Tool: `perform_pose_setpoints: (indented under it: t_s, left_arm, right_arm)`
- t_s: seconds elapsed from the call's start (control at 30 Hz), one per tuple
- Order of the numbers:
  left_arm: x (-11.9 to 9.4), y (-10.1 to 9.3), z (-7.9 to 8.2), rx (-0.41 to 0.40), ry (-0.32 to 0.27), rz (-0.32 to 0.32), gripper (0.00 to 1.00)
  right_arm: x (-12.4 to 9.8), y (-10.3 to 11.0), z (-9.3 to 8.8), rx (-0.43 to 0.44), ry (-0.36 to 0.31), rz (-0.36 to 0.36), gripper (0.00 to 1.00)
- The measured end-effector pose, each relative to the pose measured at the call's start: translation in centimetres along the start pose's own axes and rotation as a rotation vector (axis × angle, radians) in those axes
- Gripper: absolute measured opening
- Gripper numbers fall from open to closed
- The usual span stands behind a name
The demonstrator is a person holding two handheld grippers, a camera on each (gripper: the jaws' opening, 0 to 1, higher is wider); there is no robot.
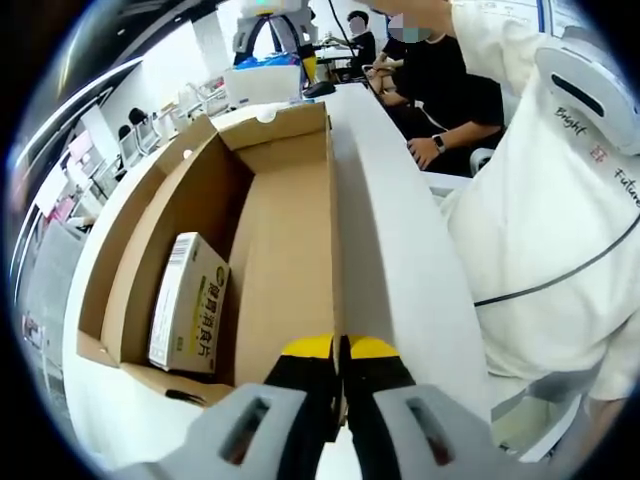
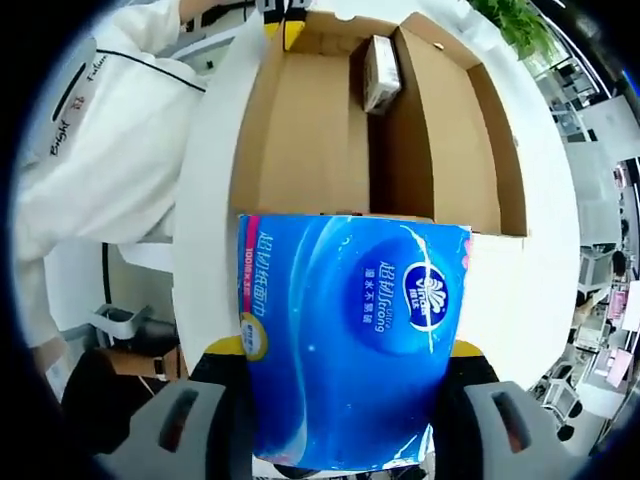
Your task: Operate the shoe box by opening the lid, removing the specified soft item, and placing it in the target area until the item is outside and the box remains undamaged.
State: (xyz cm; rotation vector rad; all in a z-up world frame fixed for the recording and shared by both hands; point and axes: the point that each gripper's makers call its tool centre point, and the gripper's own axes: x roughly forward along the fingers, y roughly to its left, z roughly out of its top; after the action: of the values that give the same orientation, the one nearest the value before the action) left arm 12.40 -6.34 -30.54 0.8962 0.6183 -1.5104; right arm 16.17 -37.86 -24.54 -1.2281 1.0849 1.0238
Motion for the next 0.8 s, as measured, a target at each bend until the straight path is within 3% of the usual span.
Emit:
perform_pose_setpoints:
  t_s: [0.8]
  left_arm:
    - [0.0,0.0,0.0,0.0,0.001,0.0,0.01]
  right_arm:
    - [2.4,0.8,-0.6,-0.018,0.008,0.039,0.71]
